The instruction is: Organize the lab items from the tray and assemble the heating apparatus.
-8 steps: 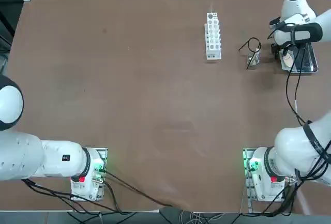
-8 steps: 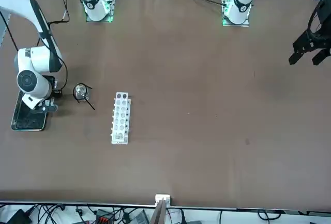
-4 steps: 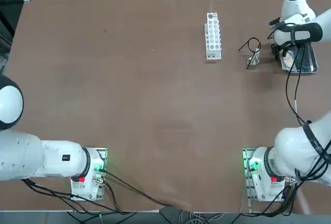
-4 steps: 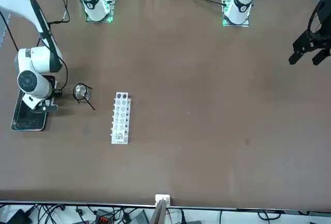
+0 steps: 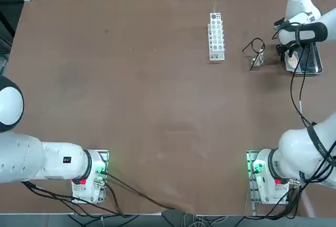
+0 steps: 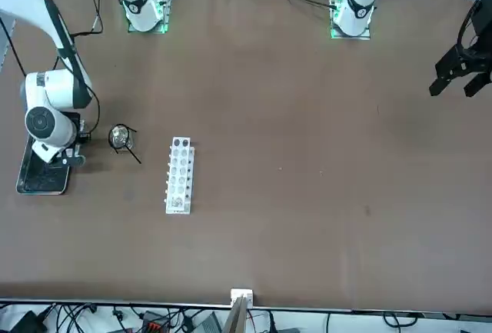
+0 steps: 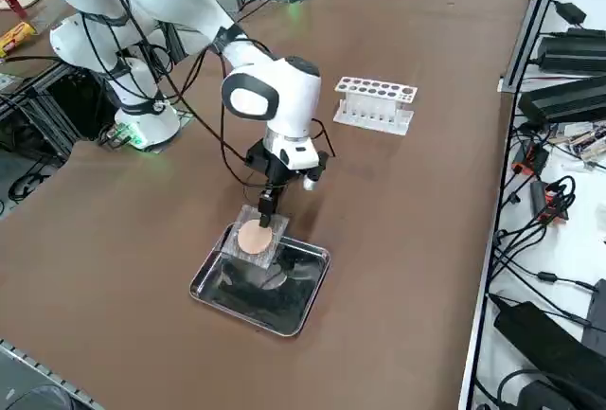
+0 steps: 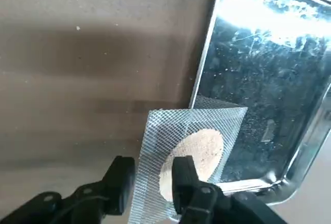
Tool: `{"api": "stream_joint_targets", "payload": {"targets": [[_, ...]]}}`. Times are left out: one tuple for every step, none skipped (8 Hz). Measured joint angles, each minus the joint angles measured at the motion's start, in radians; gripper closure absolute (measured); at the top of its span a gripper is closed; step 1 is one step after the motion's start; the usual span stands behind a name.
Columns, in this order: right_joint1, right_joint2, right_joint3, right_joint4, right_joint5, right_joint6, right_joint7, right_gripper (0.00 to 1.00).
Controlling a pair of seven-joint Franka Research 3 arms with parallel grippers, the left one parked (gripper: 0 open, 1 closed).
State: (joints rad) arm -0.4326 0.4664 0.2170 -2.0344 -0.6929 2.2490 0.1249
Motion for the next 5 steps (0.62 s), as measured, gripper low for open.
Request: {"api": "stream_joint_targets", "payload": {"targets": [[0.002, 0.004, 0.0, 0.001, -0.006, 0.0, 0.0, 0.5], [0.005, 0.013, 0.0, 0.007, -0.011, 0.0, 0.001, 0.49], [0.007, 0.022, 0.0, 0.013, -0.012, 0.0, 0.002, 0.49], [0.007, 0.028, 0.0, 0.019, -0.012, 0.0, 0.002, 0.49], [0.008, 0.029, 0.0, 0.021, -0.013, 0.0, 0.002, 0.5]]}}
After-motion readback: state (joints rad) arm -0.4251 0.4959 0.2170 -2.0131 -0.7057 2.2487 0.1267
